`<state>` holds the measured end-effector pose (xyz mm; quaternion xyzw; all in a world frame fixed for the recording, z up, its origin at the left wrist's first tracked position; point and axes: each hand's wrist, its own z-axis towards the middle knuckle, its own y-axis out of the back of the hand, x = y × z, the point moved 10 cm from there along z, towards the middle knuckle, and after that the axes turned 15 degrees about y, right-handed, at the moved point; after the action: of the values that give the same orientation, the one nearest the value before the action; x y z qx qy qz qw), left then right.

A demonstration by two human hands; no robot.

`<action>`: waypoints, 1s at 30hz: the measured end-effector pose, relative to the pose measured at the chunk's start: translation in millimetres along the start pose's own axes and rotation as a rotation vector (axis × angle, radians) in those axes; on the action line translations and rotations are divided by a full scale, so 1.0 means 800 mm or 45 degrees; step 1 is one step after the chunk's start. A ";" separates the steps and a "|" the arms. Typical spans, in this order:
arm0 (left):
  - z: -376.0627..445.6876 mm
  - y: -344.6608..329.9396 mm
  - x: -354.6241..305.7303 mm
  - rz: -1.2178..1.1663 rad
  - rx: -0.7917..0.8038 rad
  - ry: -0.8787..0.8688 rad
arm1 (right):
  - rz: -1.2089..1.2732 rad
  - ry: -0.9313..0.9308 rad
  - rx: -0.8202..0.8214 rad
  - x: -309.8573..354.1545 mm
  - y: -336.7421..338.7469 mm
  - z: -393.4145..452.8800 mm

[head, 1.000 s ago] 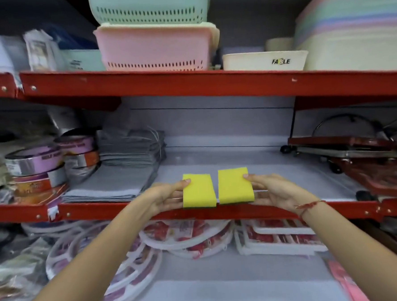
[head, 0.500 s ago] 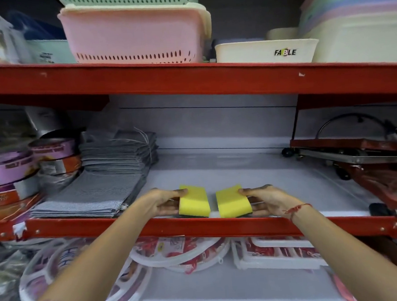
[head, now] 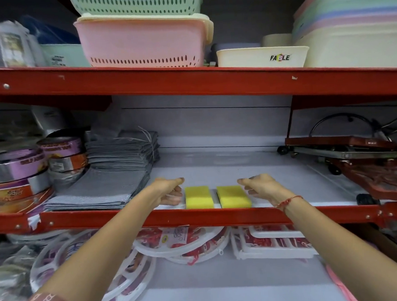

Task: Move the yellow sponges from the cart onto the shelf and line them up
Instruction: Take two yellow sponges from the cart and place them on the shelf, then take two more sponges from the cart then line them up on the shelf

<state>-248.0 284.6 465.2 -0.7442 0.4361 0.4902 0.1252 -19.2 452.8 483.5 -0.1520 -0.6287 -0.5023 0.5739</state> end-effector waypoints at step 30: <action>-0.057 0.014 0.527 -0.081 0.240 0.589 | 0.740 -0.839 0.351 -0.244 -0.344 -0.363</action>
<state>-169.9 27.9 136.6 -0.8350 0.4733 0.2599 0.1062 -7.8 170.6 139.9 -0.3956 -0.7699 -0.1570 0.4755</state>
